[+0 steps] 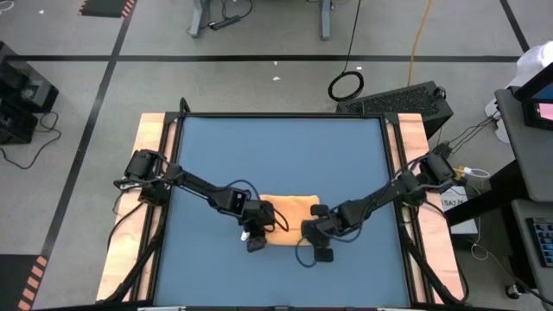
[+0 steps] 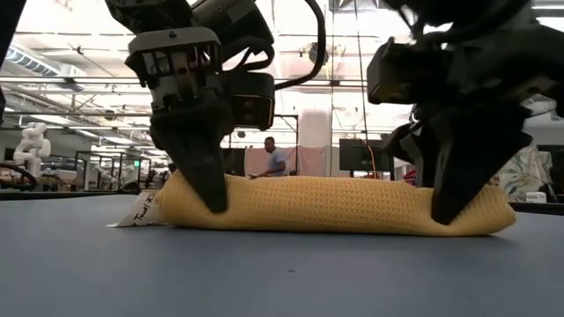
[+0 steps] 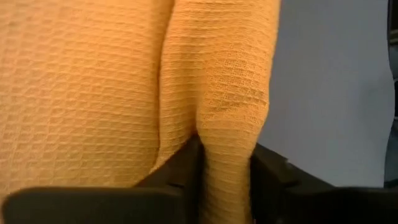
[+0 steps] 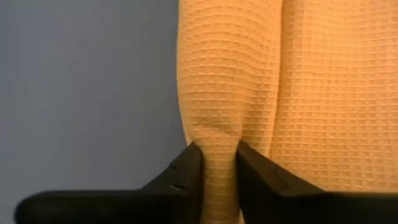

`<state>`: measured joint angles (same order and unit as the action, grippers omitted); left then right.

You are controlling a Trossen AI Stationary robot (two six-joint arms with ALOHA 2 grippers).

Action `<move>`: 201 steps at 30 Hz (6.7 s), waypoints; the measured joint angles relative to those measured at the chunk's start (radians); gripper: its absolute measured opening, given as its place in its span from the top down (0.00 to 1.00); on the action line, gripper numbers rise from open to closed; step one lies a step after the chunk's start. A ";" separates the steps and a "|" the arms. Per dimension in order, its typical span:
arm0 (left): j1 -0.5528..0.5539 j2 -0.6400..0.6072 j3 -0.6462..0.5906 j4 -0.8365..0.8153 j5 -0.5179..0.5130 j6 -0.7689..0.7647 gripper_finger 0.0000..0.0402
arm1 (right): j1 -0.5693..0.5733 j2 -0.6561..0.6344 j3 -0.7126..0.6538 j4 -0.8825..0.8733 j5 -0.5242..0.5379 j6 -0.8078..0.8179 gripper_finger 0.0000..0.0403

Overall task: Roll towel
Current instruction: Roll the yellow towel

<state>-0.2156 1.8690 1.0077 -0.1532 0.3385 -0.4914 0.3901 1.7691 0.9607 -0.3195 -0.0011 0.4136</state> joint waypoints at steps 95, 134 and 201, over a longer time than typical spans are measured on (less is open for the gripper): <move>-0.115 -0.032 0.000 -0.074 -0.313 0.029 0.86 | 0.169 -0.007 0.050 -0.022 0.472 -0.198 0.48; -0.113 -0.032 0.000 -0.068 -0.364 0.149 0.80 | -0.159 0.081 0.057 -0.066 -0.178 -0.186 0.96; -0.082 -0.067 0.001 -0.032 -0.384 0.085 0.93 | 0.097 -0.150 0.055 -0.147 0.280 -0.159 0.47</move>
<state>-0.2980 1.8015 1.0084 -0.1854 -0.0452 -0.4061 0.4871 1.6193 1.0161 -0.4669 0.2787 0.2550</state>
